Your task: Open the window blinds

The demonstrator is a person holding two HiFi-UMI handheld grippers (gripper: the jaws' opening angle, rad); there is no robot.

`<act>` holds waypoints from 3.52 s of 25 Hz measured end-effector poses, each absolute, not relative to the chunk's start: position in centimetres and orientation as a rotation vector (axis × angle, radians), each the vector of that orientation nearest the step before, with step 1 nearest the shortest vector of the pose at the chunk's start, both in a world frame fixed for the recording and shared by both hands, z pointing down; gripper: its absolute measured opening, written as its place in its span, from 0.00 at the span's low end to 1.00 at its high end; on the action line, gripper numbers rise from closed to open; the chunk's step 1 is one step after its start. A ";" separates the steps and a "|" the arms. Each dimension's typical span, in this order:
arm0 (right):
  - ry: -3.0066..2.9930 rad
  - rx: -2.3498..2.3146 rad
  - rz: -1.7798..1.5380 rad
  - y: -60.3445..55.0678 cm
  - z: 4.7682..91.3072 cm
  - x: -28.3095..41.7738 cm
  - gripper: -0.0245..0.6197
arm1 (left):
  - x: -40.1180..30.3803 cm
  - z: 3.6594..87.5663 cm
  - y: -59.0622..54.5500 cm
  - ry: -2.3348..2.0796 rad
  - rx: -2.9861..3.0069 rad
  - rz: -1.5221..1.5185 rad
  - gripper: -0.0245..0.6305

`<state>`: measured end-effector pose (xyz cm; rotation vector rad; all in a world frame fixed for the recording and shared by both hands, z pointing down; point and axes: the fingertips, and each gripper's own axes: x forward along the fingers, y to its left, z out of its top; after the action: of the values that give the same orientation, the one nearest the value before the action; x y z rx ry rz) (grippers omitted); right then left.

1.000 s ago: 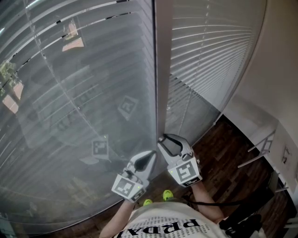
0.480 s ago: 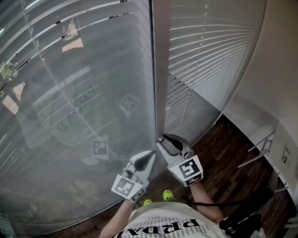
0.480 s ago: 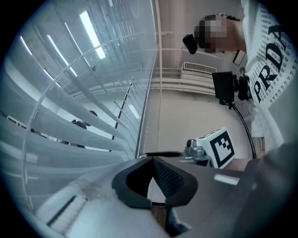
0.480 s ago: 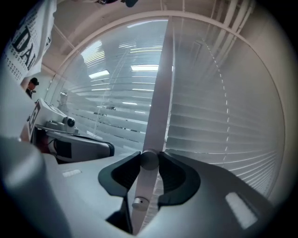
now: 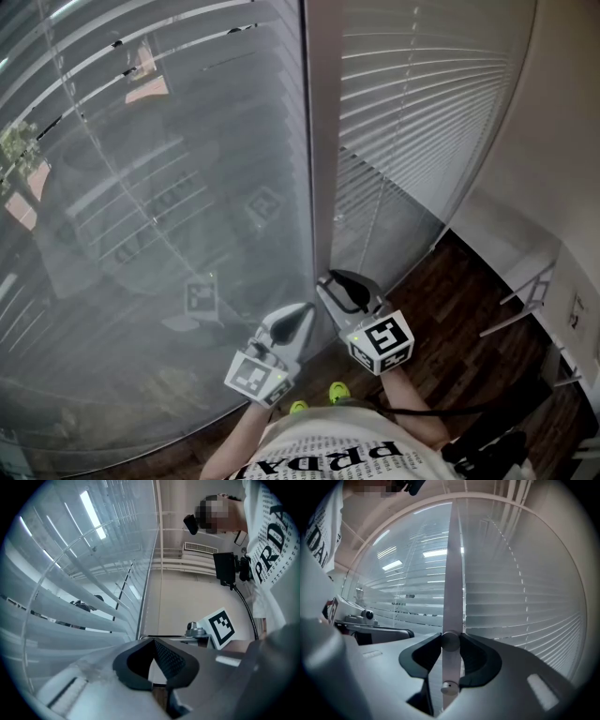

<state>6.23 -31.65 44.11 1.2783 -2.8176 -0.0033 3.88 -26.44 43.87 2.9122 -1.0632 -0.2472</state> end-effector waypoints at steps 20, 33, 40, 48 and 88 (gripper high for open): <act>-2.844 1.287 0.047 -31.7 44.1 6.3 0.24 | 4.0 43.6 -26.5 -1.060 2.897 -0.274 0.03; -2.169 1.038 -0.888 -30.5 44.3 5.0 0.25 | 3.8 43.7 -26.6 -1.072 2.903 -0.246 0.03; -2.038 1.011 -1.002 -31.0 44.7 4.9 0.25 | 4.0 43.5 -26.5 -1.054 2.892 -0.280 0.03; -2.109 1.049 -0.941 -31.0 44.6 4.9 0.24 | 3.9 43.8 -26.5 -1.051 2.900 -0.264 0.03; -2.738 1.278 -0.036 -31.6 44.1 6.1 0.24 | 3.7 43.4 -26.3 -1.069 2.897 -0.261 0.03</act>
<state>6.09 -31.64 44.10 1.2783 -2.7381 -0.0357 3.73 -26.33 43.39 2.8975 -1.0689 -0.2608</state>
